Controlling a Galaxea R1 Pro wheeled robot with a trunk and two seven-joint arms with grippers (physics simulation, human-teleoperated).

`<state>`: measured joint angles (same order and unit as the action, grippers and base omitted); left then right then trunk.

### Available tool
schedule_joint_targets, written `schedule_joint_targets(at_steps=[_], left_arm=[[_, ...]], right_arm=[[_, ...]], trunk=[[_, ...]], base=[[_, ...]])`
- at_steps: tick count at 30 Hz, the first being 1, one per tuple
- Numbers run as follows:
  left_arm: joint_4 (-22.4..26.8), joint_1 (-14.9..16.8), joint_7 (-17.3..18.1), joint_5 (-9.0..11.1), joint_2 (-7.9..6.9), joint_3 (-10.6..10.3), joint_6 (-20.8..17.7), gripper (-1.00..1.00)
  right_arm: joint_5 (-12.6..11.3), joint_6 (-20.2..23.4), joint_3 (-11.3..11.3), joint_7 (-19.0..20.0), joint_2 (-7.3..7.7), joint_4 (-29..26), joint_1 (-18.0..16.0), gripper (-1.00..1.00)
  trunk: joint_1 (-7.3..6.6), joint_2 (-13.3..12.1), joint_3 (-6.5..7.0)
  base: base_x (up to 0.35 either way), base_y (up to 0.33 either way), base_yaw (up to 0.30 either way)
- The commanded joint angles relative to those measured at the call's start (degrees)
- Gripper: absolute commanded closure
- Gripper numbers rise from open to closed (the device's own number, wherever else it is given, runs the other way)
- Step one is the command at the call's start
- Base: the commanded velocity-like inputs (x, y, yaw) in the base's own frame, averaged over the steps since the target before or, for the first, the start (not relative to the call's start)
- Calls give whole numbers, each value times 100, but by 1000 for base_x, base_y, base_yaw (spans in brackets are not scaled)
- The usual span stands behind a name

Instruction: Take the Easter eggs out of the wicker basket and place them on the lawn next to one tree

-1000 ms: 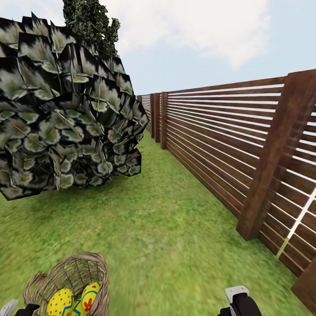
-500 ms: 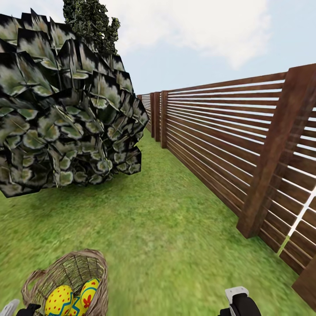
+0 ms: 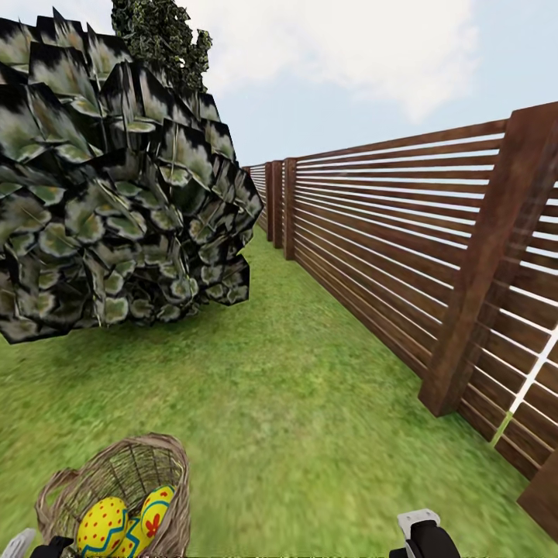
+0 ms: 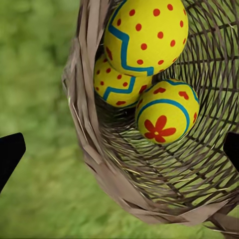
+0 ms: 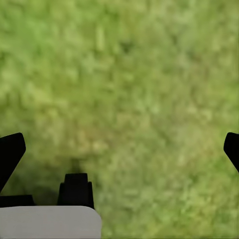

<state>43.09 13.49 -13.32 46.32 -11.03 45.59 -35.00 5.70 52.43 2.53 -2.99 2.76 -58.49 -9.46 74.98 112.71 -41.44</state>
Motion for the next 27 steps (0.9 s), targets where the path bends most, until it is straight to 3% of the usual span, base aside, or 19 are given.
schedule_joint_targets(at_steps=[1,27], left_arm=[[8,4,-48,62,3,12,-24,-100],[-1,4,-48,62,13,12,-17,-100]], right_arm=[[32,31,19,1,5,-5,-3,-100],[28,22,141,1,5,4,-4,-100]], trunk=[[22,44,-24],[593,1087,-491]], base=[[0,0,0],[0,0,0]])
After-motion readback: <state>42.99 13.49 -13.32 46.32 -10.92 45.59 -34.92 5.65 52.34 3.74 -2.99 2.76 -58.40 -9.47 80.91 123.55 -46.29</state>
